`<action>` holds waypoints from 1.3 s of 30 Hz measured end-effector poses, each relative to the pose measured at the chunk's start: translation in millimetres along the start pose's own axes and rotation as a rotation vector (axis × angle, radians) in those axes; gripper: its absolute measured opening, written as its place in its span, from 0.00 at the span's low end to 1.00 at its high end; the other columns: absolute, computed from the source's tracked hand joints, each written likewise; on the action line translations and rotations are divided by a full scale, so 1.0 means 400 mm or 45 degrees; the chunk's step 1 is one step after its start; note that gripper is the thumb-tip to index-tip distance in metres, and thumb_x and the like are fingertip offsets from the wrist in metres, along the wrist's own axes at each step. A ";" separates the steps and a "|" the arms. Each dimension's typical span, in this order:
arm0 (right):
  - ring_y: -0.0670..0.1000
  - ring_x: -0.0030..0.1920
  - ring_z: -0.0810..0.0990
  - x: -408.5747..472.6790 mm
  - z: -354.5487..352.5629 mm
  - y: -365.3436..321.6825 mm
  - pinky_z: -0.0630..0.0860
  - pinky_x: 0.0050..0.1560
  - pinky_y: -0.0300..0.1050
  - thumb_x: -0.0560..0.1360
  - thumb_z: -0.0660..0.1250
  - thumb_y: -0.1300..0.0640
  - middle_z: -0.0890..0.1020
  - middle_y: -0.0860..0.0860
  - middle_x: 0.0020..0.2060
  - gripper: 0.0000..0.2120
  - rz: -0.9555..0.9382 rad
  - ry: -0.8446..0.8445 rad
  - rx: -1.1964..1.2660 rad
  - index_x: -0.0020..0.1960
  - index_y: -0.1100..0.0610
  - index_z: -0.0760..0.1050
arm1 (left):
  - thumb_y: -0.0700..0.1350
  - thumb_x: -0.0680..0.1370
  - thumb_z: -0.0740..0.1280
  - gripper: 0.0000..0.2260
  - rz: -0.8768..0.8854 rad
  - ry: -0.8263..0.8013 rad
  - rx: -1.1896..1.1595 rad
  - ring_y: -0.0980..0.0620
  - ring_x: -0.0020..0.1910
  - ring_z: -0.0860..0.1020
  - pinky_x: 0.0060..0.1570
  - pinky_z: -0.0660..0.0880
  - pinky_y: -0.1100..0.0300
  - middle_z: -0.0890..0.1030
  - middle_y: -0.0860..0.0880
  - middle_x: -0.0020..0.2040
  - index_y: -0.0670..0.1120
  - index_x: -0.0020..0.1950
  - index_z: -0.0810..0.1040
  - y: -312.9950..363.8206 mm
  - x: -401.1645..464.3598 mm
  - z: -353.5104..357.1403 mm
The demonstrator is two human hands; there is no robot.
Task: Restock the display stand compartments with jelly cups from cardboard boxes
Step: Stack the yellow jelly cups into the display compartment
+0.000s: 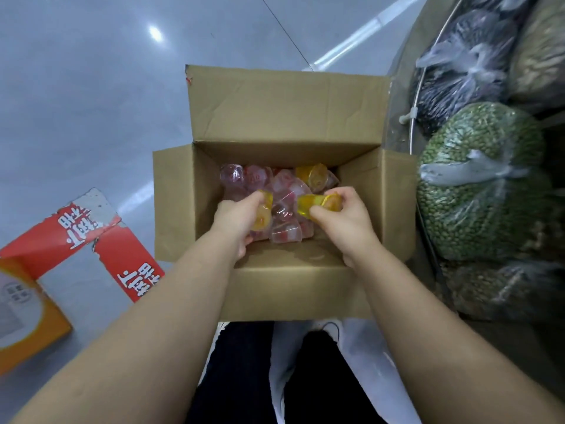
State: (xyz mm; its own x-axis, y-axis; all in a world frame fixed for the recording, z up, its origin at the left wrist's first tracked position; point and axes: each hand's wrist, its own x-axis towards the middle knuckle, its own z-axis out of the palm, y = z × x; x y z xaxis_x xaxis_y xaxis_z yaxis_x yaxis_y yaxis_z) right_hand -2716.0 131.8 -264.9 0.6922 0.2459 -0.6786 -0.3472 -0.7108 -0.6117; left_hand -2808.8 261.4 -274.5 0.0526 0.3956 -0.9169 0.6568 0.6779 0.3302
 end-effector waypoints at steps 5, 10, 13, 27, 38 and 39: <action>0.52 0.52 0.78 -0.301 -0.136 -0.215 0.74 0.57 0.45 0.65 0.72 0.63 0.78 0.51 0.52 0.25 -0.258 0.097 0.059 0.60 0.50 0.70 | 0.47 0.65 0.71 0.12 0.693 0.106 0.273 0.54 0.40 0.76 0.40 0.74 0.64 0.76 0.54 0.43 0.55 0.46 0.73 0.091 -0.354 -0.086; 0.53 0.56 0.76 -0.651 -0.366 -0.494 0.73 0.59 0.53 0.63 0.74 0.62 0.77 0.48 0.54 0.29 -0.414 0.184 0.042 0.60 0.49 0.68 | 0.44 0.65 0.74 0.23 1.174 0.136 0.543 0.54 0.49 0.75 0.47 0.69 0.73 0.75 0.55 0.50 0.57 0.51 0.64 0.252 -0.824 -0.181; 0.47 0.52 0.77 -0.843 -0.501 -0.624 0.73 0.54 0.36 0.61 0.75 0.56 0.77 0.36 0.48 0.26 -0.566 0.254 0.035 0.52 0.38 0.69 | 0.44 0.65 0.74 0.22 1.396 -0.010 0.546 0.51 0.52 0.76 0.53 0.74 0.53 0.77 0.57 0.50 0.59 0.52 0.68 0.318 -1.081 -0.217; 0.38 0.45 0.78 -1.351 -1.063 -0.660 0.72 0.44 0.29 0.64 0.68 0.59 0.80 0.39 0.47 0.23 -0.863 0.546 0.467 0.51 0.34 0.76 | 0.37 0.63 0.69 0.36 2.085 -0.950 0.475 0.60 0.52 0.76 0.52 0.70 0.72 0.75 0.61 0.51 0.61 0.66 0.64 0.356 -1.740 0.048; 0.43 0.49 0.81 -1.408 -1.328 -0.592 0.76 0.49 0.38 0.59 0.72 0.40 0.82 0.43 0.48 0.24 -0.746 0.858 0.533 0.54 0.43 0.75 | 0.56 0.67 0.69 0.22 2.305 -0.981 0.777 0.63 0.58 0.71 0.58 0.66 0.71 0.74 0.64 0.55 0.62 0.60 0.68 0.370 -1.937 0.288; 0.42 0.52 0.80 -1.405 -1.345 -0.598 0.75 0.52 0.38 0.59 0.71 0.39 0.81 0.42 0.50 0.25 -0.740 0.899 0.451 0.55 0.42 0.74 | 0.57 0.68 0.68 0.21 2.374 -0.963 0.848 0.64 0.57 0.70 0.56 0.64 0.74 0.73 0.65 0.54 0.61 0.59 0.69 0.387 -1.940 0.298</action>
State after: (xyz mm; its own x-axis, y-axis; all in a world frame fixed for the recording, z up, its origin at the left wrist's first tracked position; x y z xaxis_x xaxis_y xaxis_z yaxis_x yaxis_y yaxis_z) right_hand -2681.6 -190.9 481.5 0.9947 -0.0379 0.0959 0.0777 -0.3363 -0.9385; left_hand -2658.2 -14.5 461.3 0.9069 -0.2031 0.3692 -0.4213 -0.4571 0.7833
